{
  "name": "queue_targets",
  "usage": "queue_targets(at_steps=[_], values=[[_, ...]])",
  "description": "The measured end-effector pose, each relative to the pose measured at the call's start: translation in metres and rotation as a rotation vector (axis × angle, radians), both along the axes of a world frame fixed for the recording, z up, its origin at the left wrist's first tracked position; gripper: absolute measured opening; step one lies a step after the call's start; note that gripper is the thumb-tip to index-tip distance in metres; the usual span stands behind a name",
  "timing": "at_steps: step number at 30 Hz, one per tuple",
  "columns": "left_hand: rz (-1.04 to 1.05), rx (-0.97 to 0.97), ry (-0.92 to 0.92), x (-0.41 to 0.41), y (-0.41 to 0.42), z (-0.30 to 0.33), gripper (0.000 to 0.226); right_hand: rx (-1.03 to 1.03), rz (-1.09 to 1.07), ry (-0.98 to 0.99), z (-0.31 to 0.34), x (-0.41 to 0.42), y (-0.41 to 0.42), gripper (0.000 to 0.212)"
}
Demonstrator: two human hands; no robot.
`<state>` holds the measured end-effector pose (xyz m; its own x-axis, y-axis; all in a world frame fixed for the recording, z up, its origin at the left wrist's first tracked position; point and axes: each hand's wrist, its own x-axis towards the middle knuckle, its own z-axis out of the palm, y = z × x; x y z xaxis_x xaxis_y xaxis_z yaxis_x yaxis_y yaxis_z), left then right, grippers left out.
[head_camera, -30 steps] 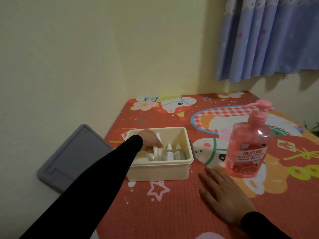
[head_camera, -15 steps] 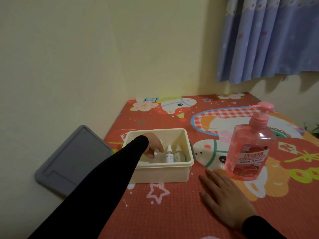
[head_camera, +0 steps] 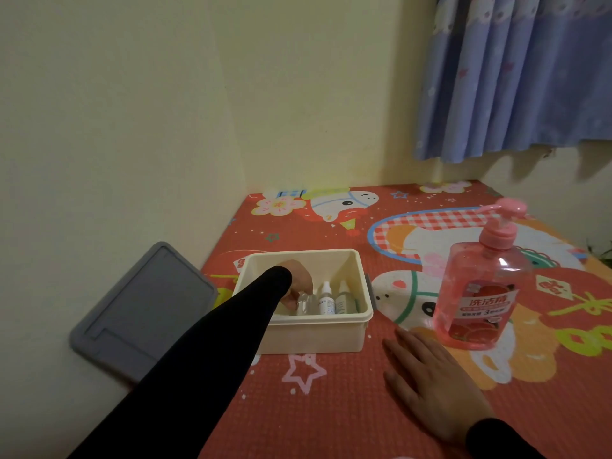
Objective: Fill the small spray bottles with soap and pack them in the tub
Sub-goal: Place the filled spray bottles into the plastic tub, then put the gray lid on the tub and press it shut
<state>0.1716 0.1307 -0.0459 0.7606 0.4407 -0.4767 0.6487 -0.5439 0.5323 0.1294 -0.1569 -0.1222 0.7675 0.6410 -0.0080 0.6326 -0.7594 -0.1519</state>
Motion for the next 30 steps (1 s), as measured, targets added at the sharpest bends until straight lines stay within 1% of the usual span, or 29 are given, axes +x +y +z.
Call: queue_targets(at_steps=[8,14,18,21,23,25,29,30], values=[[0.016,-0.01,0.002,-0.005,-0.003,0.004,0.027,-0.003,0.004,0.006,0.003,-0.002,-0.001,0.094],[0.032,-0.021,-0.002,-0.008,-0.002,0.01,0.03,-0.002,0.004,-0.003,0.002,-0.002,-0.001,0.093],[0.036,-0.008,-0.023,-0.014,-0.003,0.015,0.025,0.0,0.002,-0.006,0.002,-0.002,-0.001,0.094],[0.038,0.009,-0.047,-0.019,-0.003,0.021,0.015,0.003,0.002,-0.009,0.002,-0.002,-0.001,0.093],[0.033,0.014,-0.084,-0.022,-0.003,0.025,0.012,0.004,0.002,-0.006,0.001,-0.001,-0.002,0.094],[0.0,0.074,-0.146,-0.028,-0.005,0.031,0.01,0.011,0.005,-0.009,0.001,-0.002,-0.001,0.094],[-0.126,0.301,-0.295,-0.045,-0.011,0.044,0.013,0.018,0.004,-0.011,-0.001,-0.002,-0.002,0.096],[-0.139,0.328,-0.335,-0.05,-0.013,0.047,0.018,0.021,0.003,-0.012,-0.001,-0.002,-0.002,0.096]])
